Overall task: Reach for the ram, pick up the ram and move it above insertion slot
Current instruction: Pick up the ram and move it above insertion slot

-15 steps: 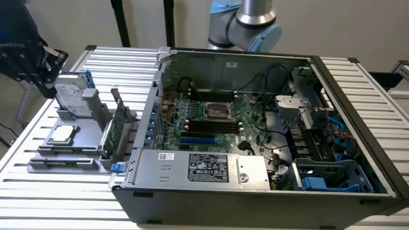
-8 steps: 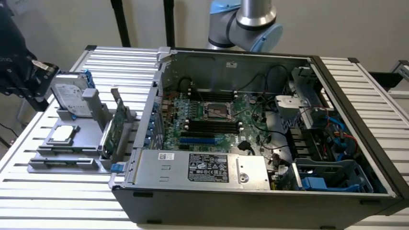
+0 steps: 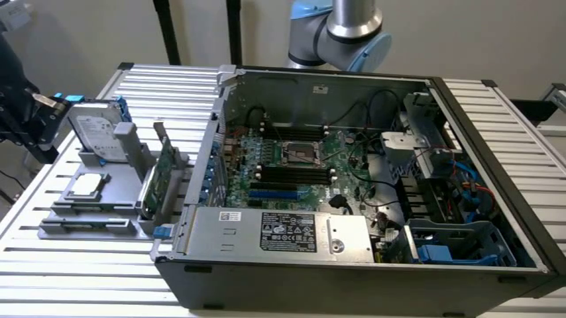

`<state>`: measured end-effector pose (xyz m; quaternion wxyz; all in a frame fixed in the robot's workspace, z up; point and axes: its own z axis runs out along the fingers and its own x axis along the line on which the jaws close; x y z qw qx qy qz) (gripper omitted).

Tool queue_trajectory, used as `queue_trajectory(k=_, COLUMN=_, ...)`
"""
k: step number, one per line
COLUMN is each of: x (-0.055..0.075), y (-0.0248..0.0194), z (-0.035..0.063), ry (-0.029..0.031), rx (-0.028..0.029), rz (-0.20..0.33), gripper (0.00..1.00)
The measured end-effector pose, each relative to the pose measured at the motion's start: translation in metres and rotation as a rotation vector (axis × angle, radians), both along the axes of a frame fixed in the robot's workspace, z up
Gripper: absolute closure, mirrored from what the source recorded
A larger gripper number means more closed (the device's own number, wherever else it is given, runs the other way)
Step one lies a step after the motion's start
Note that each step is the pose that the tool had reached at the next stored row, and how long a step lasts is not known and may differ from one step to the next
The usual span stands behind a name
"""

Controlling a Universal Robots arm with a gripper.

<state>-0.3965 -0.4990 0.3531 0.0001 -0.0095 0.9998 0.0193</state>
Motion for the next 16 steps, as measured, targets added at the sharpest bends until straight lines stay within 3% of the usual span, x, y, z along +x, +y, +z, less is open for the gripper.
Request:
queue_trajectory(k=11, x=0.0, y=0.0, z=0.0, ry=0.0, rx=0.0, rz=0.004, gripper=0.89)
queue_trajectory(k=16, x=0.0, y=0.0004, z=-0.0002, ry=0.0, rx=0.0, rz=0.084, gripper=0.89)
